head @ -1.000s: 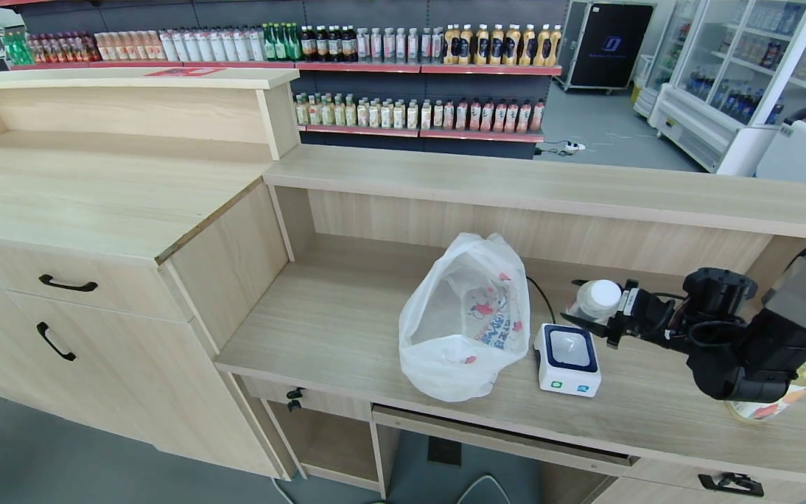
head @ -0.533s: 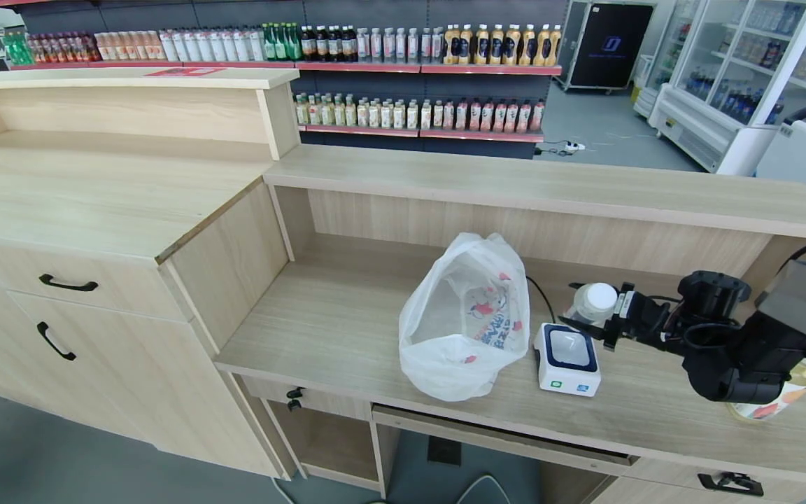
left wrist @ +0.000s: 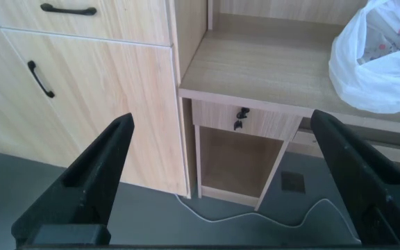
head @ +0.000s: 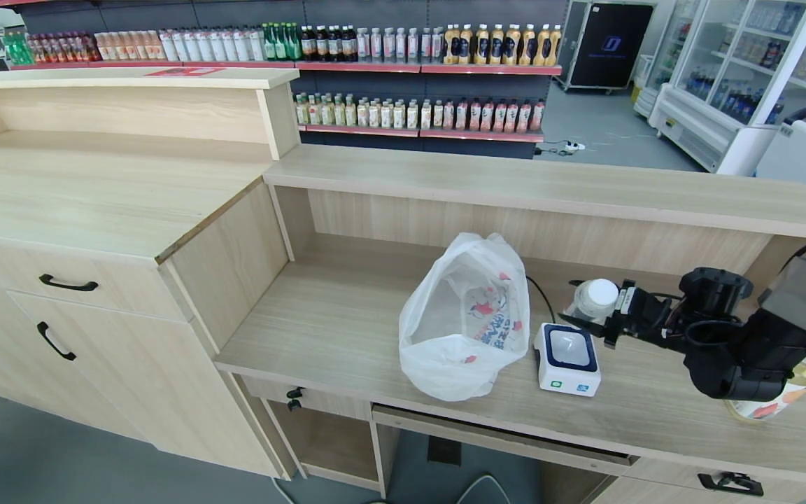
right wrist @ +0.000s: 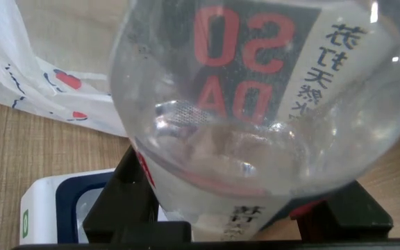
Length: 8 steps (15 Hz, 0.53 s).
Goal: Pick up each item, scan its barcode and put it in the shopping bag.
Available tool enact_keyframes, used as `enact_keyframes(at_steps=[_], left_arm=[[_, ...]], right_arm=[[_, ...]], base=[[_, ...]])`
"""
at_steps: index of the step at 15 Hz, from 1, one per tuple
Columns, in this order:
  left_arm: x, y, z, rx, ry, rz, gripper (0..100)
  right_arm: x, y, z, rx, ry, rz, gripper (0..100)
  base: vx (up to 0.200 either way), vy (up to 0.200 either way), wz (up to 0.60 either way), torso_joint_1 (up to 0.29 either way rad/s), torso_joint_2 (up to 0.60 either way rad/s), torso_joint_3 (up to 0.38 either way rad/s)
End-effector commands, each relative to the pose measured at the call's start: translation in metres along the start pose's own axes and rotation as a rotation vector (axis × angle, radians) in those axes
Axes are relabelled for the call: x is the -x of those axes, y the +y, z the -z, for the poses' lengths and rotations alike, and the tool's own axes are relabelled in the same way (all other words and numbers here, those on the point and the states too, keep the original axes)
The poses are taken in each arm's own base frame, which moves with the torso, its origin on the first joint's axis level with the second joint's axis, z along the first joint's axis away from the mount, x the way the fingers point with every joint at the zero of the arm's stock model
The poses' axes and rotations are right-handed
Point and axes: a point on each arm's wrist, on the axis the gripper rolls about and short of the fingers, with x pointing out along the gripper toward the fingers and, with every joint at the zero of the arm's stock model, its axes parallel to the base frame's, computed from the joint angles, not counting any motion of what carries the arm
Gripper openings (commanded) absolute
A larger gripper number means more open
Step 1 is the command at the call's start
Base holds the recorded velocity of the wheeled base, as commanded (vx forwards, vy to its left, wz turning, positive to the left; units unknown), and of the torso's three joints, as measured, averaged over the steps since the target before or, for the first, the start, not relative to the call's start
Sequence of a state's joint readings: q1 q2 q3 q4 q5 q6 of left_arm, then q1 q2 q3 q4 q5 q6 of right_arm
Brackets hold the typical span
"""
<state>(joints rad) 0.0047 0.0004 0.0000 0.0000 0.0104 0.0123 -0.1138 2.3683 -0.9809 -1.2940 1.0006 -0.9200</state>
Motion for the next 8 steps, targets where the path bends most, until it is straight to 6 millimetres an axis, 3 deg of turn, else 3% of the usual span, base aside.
enact_keyframes(at_steps=[1,3,4,6,8], left_arm=[[0.000,0.000,0.000,0.000,0.000,0.000,100],[0.000,0.000,0.000,0.000,0.000,0.000,100],[0.000,0.000,0.000,0.000,0.000,0.000,100],[0.000,0.000,0.000,0.000,0.000,0.000,100],[0.000,0.000,0.000,0.000,0.000,0.000,100]], right_arm=[[0.007,-0.024,-0.029,-0.009,-0.016,0.035,0],[0.019,-0.056,-0.070,-0.139,0.026,0.173,0],[0.025,-0.072,-0.096,-0.319,0.094,0.362,0],[0.022,-0.078,-0.121,-0.566,0.210,0.633,0],[0.021,-0.067,-0.131,-0.717,0.274,0.705,0]], base=[[0.000,0.000,0.00,0.000,0.00,0.000],[0.000,0.000,0.00,0.000,0.00,0.000],[0.000,0.000,0.00,0.000,0.00,0.000],[0.000,0.000,0.00,0.000,0.00,0.000],[0.000,0.000,0.00,0.000,0.00,0.000]])
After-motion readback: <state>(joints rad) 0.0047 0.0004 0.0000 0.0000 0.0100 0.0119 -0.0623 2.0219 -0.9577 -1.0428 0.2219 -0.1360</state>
